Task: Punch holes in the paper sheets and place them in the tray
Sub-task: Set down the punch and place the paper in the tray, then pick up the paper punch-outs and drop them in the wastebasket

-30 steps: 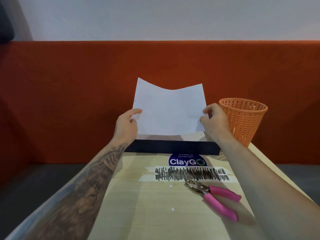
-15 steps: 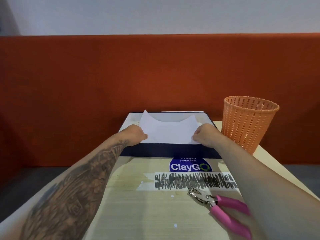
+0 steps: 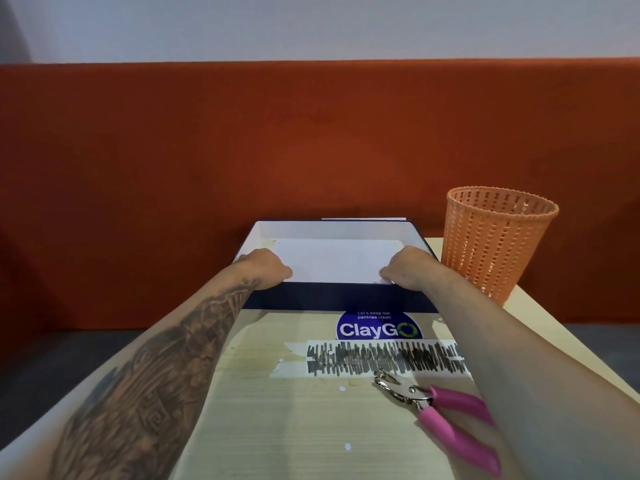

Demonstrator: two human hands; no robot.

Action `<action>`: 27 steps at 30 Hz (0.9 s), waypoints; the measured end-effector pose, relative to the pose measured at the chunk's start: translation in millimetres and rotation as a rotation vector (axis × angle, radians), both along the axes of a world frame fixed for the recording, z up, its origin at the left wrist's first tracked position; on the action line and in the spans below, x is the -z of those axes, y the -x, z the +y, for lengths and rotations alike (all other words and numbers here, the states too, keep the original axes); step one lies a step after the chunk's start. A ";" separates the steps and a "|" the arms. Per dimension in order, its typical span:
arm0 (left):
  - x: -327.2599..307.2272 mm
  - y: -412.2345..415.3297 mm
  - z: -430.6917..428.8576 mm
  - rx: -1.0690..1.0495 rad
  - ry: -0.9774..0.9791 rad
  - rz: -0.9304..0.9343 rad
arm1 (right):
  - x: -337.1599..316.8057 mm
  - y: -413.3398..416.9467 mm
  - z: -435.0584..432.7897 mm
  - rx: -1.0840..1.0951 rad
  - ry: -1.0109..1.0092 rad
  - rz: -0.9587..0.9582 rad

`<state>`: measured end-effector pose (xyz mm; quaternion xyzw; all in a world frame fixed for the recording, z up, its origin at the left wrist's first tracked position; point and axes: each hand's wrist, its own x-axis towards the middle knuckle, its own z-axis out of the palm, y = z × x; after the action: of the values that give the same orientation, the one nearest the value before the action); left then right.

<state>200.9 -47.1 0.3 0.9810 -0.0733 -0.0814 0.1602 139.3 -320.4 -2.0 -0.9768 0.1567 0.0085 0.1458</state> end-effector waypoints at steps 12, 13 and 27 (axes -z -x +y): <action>3.7 73.2 4.3 0.230 0.439 -0.633 | -8.4 69.6 18.2 -0.320 -0.174 -0.581; 3.7 86.3 2.4 0.259 0.475 -0.608 | -7.8 81.8 25.2 -0.365 -0.177 -0.584; 32.9 176.8 -0.4 0.360 0.590 -0.018 | 26.6 173.0 66.5 -0.675 -0.146 -0.262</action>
<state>24.2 -47.5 -32.6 0.8643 -0.2672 -0.0751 0.4195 -33.6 -253.9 -28.6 -0.9533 -0.1952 -0.0577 0.2230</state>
